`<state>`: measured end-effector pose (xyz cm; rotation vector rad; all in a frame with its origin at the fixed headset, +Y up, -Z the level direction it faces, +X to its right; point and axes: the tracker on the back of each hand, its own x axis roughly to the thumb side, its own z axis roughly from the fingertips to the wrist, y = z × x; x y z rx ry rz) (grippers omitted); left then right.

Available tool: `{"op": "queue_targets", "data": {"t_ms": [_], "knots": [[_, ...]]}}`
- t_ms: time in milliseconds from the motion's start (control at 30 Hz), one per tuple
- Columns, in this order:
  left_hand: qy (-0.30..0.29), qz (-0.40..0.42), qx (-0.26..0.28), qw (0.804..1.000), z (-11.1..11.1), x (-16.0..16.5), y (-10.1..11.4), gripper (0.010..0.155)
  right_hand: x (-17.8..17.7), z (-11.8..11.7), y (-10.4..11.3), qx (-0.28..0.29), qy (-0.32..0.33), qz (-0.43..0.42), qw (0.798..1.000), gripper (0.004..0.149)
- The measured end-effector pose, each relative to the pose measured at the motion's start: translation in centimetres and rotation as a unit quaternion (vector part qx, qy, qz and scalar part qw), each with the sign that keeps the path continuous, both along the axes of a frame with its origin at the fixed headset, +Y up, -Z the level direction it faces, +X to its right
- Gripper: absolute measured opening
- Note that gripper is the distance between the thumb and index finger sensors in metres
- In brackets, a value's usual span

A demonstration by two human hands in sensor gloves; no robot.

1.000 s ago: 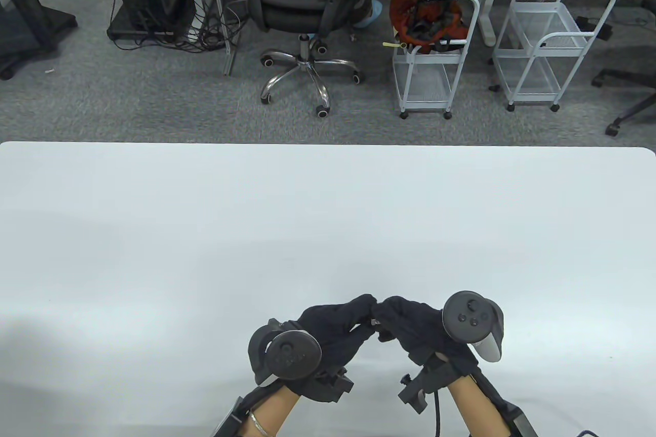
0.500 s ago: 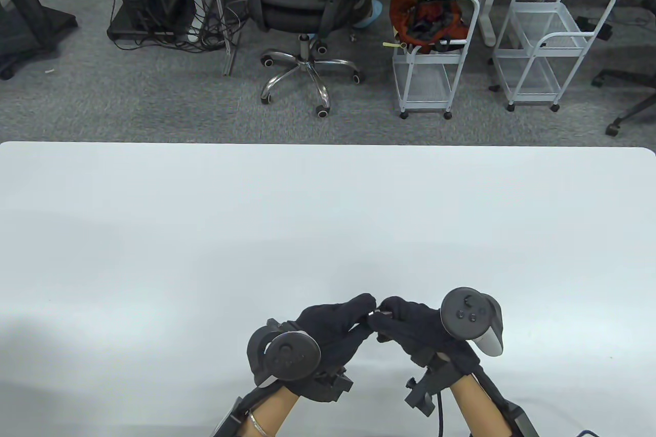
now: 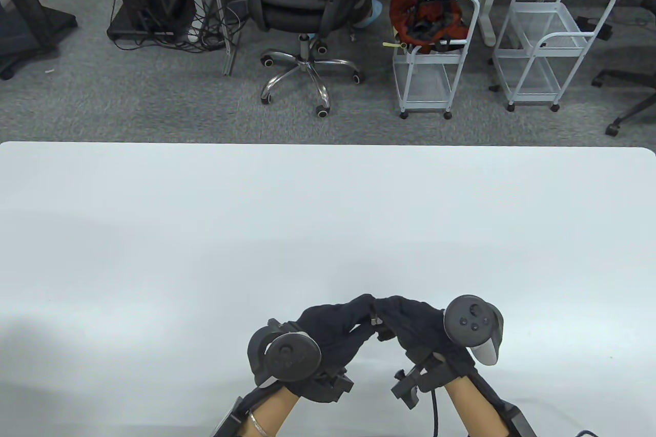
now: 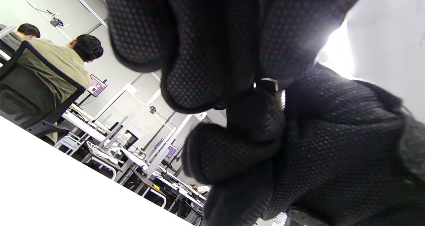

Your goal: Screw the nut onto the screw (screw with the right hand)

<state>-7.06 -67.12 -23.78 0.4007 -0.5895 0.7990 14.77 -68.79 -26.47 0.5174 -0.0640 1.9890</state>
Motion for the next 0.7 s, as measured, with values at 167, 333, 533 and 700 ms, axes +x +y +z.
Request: {"op": "queue_targets", "data": {"t_ms": [167, 333, 533, 700], "knots": [[0.018, -0.013, 0.008, 1.000, -0.07, -0.25, 0.02, 0.042, -0.21, -0.09, 0.19, -0.042, 0.079, 0.041, 0.995, 0.052], [-0.001, -0.001, 0.004, 1.000, 0.13, 0.06, 0.06, 0.042, -0.02, 0.03, 0.08, 0.009, 0.000, 0.004, 1.000, 0.049], [0.023, -0.022, 0.021, 0.999, 0.12, -0.17, 0.13, 0.042, -0.16, -0.11, 0.13, -0.037, 0.082, 0.031, 0.995, 0.053], [0.001, -0.004, 0.008, 1.000, 0.12, 0.00, 0.06, 0.042, -0.07, 0.03, 0.06, 0.005, 0.005, 0.000, 1.000, 0.049]]}}
